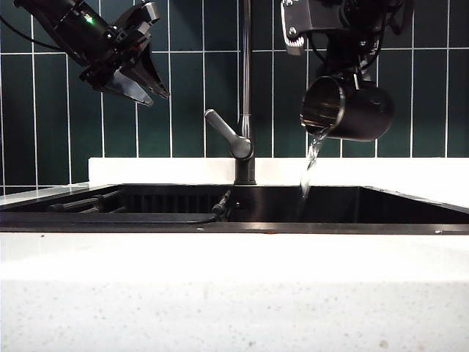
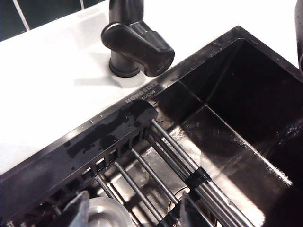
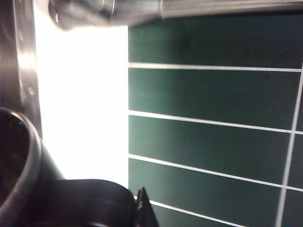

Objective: Pick up the mug next to the sink, go to the faucet to get some water, pour the water into the sink, and finally put the mug back to its place.

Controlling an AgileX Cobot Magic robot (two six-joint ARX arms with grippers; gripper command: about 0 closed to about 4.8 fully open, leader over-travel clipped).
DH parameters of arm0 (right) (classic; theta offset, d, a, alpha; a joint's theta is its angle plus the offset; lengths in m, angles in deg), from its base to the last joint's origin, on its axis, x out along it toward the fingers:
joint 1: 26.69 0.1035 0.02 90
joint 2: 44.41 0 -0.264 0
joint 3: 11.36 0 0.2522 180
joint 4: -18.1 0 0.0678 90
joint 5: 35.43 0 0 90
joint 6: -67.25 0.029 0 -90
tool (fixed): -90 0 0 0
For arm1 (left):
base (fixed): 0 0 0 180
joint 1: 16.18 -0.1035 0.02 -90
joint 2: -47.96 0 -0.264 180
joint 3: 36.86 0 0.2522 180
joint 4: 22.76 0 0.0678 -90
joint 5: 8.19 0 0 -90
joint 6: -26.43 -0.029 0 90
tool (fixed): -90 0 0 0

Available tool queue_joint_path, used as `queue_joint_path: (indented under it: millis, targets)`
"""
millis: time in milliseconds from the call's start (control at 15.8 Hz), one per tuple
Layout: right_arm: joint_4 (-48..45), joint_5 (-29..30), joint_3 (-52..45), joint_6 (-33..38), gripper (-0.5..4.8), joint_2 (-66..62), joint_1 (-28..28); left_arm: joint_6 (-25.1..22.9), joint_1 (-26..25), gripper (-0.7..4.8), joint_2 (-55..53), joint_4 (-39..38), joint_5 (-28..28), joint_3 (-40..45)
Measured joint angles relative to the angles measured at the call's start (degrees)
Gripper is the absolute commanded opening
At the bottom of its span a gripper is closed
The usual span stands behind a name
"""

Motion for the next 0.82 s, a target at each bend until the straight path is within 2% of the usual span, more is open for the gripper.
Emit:
queue_joint_path:
  millis: [189,379,821]
  targets:
    - [-0.02,-0.61,0.00,1.84,-0.02,0.00,0.46,0.17,0.00,2.41,0.00,-0.02,0.00,0.00]
    - [-0.37,-5.73,0.00,-8.76,0.00,0.17,0.33,1.05,0.17,2.41,0.02,0.00,-0.02,0.00]
    - [-1.77,-5.73,0.20,-10.91,0.00,1.53,1.51,1.20,0.17,2.41,0.02,-0.02,-0.04,0.00]
